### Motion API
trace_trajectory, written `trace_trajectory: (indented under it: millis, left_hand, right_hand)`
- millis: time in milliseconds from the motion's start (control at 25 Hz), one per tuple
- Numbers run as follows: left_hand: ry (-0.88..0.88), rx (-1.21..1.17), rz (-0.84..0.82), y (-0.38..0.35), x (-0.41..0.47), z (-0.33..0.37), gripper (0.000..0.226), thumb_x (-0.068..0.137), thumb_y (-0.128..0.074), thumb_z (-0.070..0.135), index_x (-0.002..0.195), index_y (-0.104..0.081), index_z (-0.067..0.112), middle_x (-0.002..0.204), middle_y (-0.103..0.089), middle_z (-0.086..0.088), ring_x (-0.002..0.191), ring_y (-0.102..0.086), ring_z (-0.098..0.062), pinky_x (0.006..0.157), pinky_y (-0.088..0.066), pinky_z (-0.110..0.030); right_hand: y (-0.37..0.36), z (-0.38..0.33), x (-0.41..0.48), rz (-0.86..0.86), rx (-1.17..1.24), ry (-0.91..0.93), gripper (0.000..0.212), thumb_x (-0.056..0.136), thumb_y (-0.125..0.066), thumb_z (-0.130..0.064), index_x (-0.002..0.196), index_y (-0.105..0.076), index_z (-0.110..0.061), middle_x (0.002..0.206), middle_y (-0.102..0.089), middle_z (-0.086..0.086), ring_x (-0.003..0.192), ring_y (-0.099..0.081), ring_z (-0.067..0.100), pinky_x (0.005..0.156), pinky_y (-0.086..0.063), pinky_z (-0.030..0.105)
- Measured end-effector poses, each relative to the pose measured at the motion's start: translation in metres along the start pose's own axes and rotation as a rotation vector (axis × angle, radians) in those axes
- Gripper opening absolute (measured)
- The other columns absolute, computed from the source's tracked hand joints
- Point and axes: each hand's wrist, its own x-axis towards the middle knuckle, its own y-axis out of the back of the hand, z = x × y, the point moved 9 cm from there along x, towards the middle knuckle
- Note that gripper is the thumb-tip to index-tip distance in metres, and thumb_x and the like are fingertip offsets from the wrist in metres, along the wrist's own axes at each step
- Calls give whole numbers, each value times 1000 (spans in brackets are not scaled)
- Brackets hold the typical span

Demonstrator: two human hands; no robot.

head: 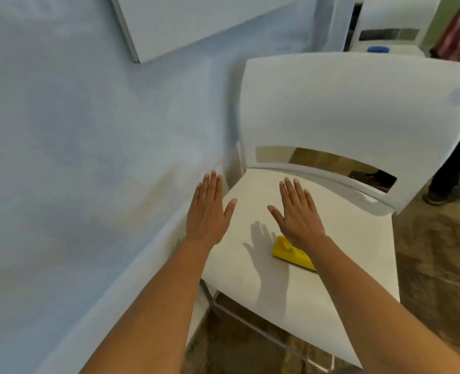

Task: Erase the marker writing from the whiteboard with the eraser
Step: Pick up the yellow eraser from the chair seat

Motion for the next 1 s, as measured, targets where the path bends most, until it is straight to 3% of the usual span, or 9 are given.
trace_trajectory:
  millis: [120, 240, 440, 720, 840, 1000]
  left_hand:
    - [23, -52, -144, -50, -11, 11, 66, 100, -20, 45, 149, 2, 6, 160, 5, -10, 147, 6, -20, 117, 8, -29]
    - [22, -58, -252, -93, -30, 21, 65, 100, -19, 45, 149, 3, 7, 160, 7, -10, 147, 8, -19, 117, 9, -29]
    - [27, -48, -354, -135, -48, 26, 63, 101, -17, 44, 149, 2, 7, 160, 4, -9, 147, 7, -19, 117, 9, -28]
    - [54, -95, -396, -159, -65, 30, 61, 102, -18, 40, 149, 3, 9, 160, 7, -8, 147, 6, -18, 118, 4, -28]
    - [53, -125, -402, -159, -65, 30, 60, 102, -19, 39, 149, 2, 9, 160, 6, -7, 147, 4, -18, 118, 2, -27]
    - [53, -163, -403, -145, -68, 19, 59, 102, -21, 40, 150, -2, 11, 160, -1, -4, 147, -4, -17, 117, -3, -26]
  right_hand:
    - [-45, 22, -18, -191, -23, 9, 72, 96, -18, -56, 150, 6, -14, 159, 10, 2, 145, 13, 19, 119, 3, 34]
    - [-80, 38, -41, -316, -40, 44, 79, 93, -33, -61, 150, -2, -16, 159, -2, 0, 145, -1, 20, 118, -10, 36]
    - [-97, 55, -52, -280, -65, 34, 74, 89, -41, -63, 146, -19, -23, 146, -29, -2, 130, -30, 22, 101, -33, 36]
    - [-101, 56, -45, -198, -102, 38, 65, 87, -45, -61, 138, -31, -23, 127, -44, 0, 113, -41, 22, 85, -40, 36]
    - [-92, 58, -43, -130, 178, -75, 64, 84, -56, -58, 135, -39, -23, 123, -48, -1, 111, -44, 20, 85, -44, 36]
    - [-72, 58, -35, 56, 884, -491, 60, 85, -56, -56, 133, -44, -22, 127, -55, 5, 107, -53, 18, 88, -45, 36]
